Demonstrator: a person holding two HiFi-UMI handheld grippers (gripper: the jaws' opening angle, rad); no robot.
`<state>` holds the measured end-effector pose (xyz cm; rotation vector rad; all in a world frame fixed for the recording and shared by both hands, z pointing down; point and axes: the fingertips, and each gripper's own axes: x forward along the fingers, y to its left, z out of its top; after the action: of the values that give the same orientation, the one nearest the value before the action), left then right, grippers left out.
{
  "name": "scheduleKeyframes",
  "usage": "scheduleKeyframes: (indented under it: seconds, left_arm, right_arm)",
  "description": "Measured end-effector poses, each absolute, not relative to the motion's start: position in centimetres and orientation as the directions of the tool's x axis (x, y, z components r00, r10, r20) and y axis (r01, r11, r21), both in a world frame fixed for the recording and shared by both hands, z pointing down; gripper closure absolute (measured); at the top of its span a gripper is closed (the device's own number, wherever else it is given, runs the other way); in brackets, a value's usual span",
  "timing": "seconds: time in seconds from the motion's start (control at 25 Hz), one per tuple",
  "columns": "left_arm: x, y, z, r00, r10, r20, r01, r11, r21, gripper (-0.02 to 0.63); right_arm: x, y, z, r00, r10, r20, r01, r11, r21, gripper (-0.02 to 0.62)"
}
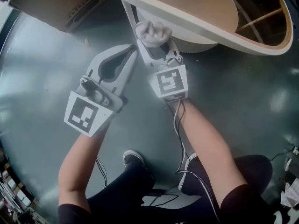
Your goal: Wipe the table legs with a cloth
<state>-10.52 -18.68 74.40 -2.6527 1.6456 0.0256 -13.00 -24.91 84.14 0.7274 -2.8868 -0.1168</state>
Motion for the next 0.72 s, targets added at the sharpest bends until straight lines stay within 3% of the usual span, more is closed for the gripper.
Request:
scheduleKeyframes:
  seconds: [0.2,0.72]
  left_arm:
    - [-8.7,-18.4,76.4,0.51,-0.86,0.013,-0.86,-0.51,0.005,0.601]
    - [-7.9,-18.7,81.5,0.545,-0.833,0.099,-0.836,-0.549,-0.013,0.601]
  right_arm:
    - [-13.0,-25.1,90.6,-0.863,-0.472,0.177,-0.476,0.879,0.021,0.514]
    - [-12.5,-25.4,101.3,-0.811,-0.414,0.414,-0.449,0.893,0.015,0.514]
